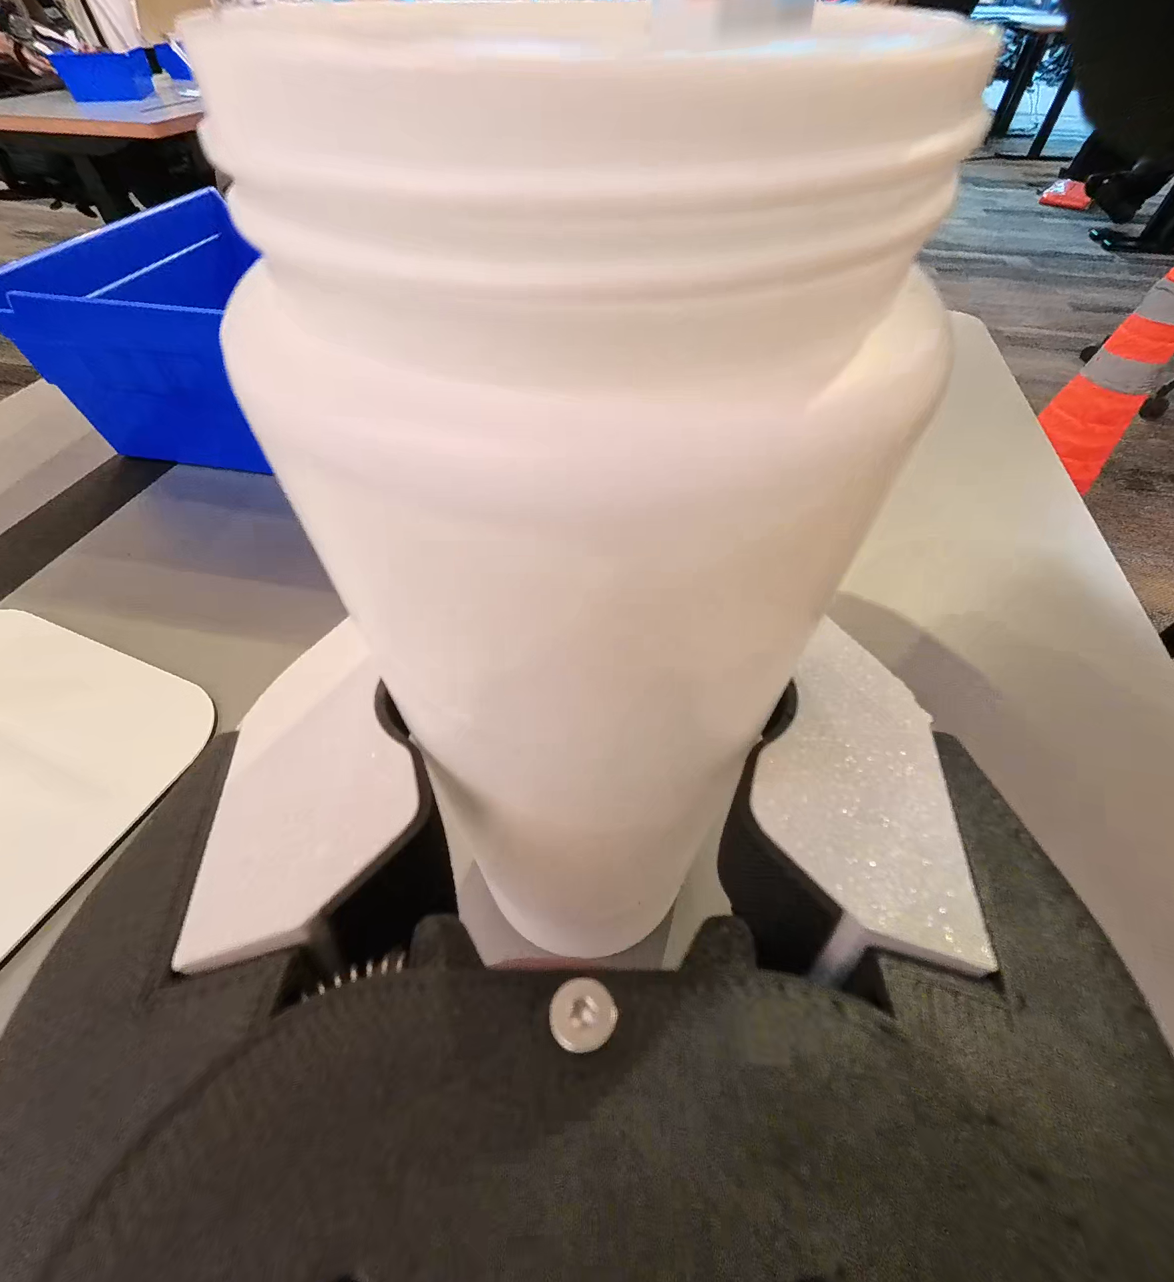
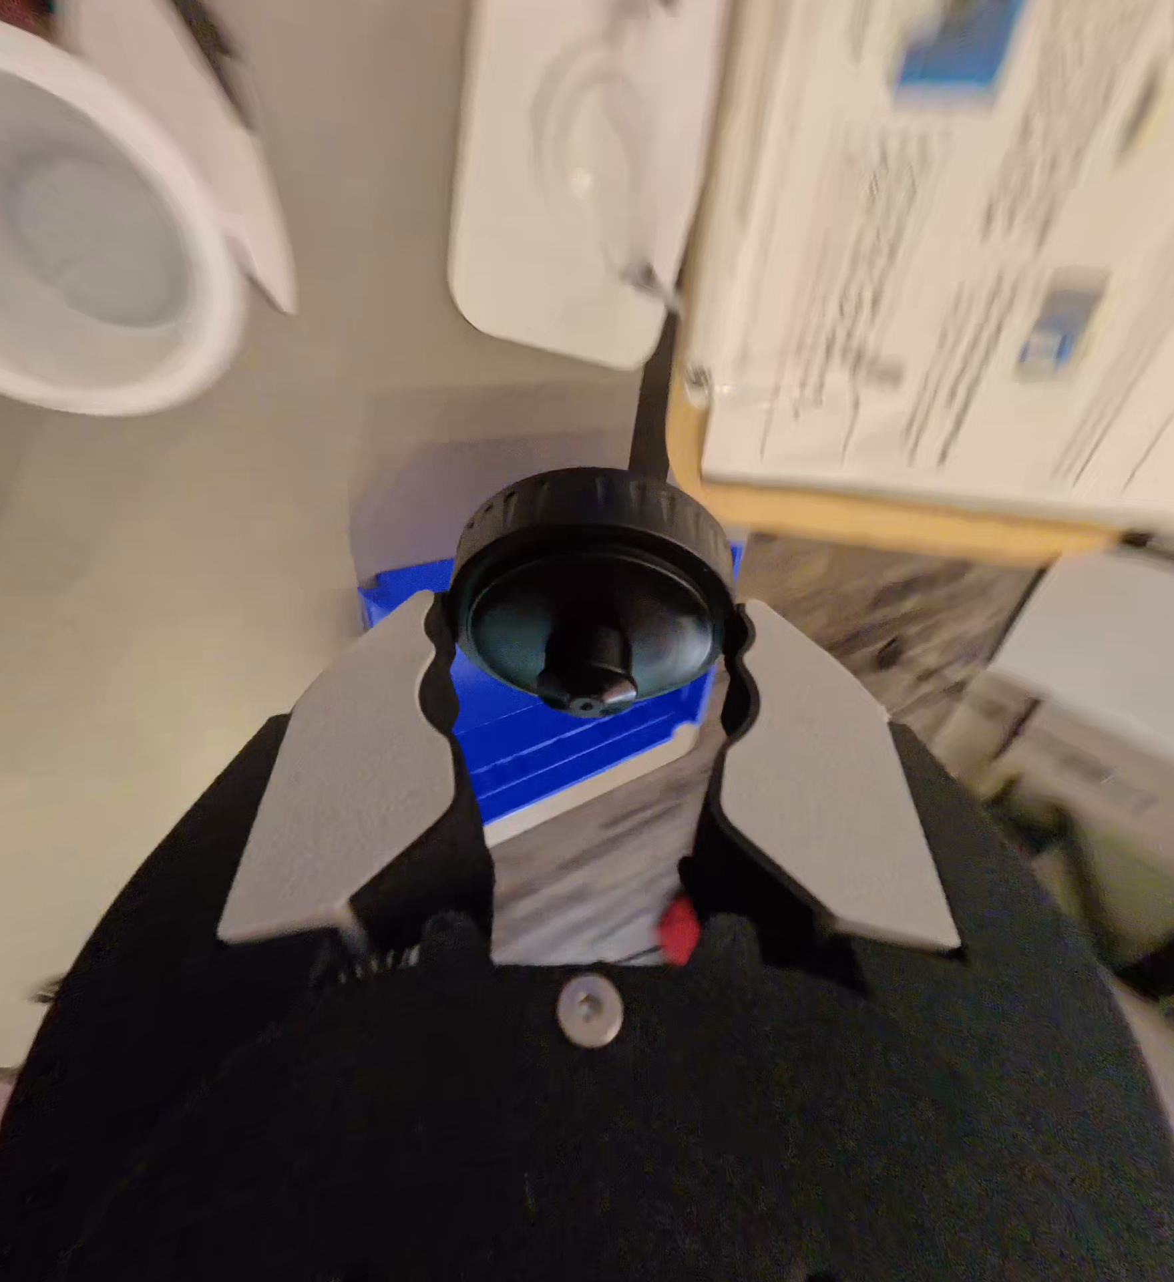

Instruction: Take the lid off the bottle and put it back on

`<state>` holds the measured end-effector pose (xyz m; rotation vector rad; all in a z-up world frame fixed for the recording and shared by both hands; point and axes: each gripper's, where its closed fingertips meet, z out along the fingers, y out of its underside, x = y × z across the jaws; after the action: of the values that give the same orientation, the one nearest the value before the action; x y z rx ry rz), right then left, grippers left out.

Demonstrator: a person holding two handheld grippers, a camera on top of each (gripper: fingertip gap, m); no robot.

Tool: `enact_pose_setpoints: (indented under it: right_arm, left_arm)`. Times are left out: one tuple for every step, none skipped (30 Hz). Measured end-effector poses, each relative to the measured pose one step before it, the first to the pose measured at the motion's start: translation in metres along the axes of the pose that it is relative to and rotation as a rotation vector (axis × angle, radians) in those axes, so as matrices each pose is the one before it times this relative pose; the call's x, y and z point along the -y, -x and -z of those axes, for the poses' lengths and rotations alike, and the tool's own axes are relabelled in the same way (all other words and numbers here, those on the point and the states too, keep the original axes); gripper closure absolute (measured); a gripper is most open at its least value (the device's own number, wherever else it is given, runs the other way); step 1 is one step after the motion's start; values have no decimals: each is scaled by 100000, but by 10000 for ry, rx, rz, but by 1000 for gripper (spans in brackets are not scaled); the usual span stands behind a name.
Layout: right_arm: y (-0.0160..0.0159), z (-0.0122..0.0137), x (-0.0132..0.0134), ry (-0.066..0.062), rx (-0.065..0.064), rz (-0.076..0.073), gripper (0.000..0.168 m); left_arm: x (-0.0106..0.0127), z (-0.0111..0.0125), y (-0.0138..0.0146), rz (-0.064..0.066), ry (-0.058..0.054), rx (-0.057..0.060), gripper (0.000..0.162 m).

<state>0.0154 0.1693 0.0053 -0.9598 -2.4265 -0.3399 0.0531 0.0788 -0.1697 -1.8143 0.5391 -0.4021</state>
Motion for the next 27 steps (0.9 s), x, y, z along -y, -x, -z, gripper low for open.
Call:
enact_pose_setpoints:
  right_arm:
    - [-945,-643,-1988,104,72,-1090,93]
    - [-1061,-837,-1821,104,42,-999,92]
    - [-890,-1071,-1669,127,184,-925,92]
    - [-531,-1376,-1643,252,407,-843,92]
    - [-711,-1540,-1607,385,246,-730,93]
    - [-788,-1635,-1243,297,126,-636,93]
    - [-308,-1713,-904,234,381,-495,93]
    - [-84,-1787,-685,198,472,-339,92]
    - [-356,-1792,-531,196,275,-291,92]
    - [-463,-1773,-499,254,198,-298,92]
    - [-233,-1743,-413,272,278,-235,92]
    - [-101,-1670,-215,206,314,-155,92]
    - [-114,-1583,-38,168,270,-134,92]
    - [-202,-1523,47,172,191,-129,92]
    - [-81,-1471,92,194,206,-62,92]
    - [-20,-1354,124,190,193,3,92]
    - [-93,-1190,193,141,115,2,92]
    - [-118,-1021,215,125,75,-29,92]
    - [50,-864,270,75,131,22,92]
    - [134,-693,331,-5,122,95,92]
    - [-10,-530,312,-31,35,44,92]
    - [10,-400,261,-42,88,-46,92]
    - [5,-227,154,-54,99,-78,92]
    - [-246,-25,-25,-49,-72,-122,84]
    - [-277,246,-69,-124,-117,-152,75]
    - [-195,530,-67,-211,-105,-143,75]
    - [-142,815,-121,-245,-155,-173,76]
  left_arm:
    - [13,-1,-9,8,-12,2,62]
    - [3,-12,9,5,-9,-1,62]
    - [10,-12,1,4,-6,-1,62]
    - [5,-9,3,3,-2,0,62]
    - [7,-6,7,7,-5,-1,62]
    - [1,-16,-4,3,-7,-6,62]
    - [8,0,1,0,-7,-6,62]
    - [-2,-3,3,2,-7,-4,62]
    - [5,4,-5,2,-6,2,62]
    - [3,9,2,1,-6,0,62]
    - [-7,7,-2,-2,-5,-4,62]
    - [6,8,-5,2,-8,-5,62]
    - [3,-12,5,5,-9,-4,62]
    - [6,-14,3,5,-11,-6,62]
    - [10,1,-14,1,-10,-6,62]
    - [-5,-1,-2,-1,-5,-9,62]
    - [-27,7,-12,8,3,-18,62]
    - [13,-12,-17,30,-27,-26,62]
    - [-12,-6,-8,31,-16,-20,62]
    - [3,-6,4,-8,-1,5,62]
    - [-11,1,0,-7,9,2,62]
    - [8,0,2,5,-7,-2,62]
    - [-2,-2,4,4,-7,-1,62]
    - [2,7,-1,-2,6,-2,62]
    - [-6,3,1,-1,4,0,62]
    - [0,-5,-4,1,1,4,62]
    - [-7,4,7,-2,5,4,62]
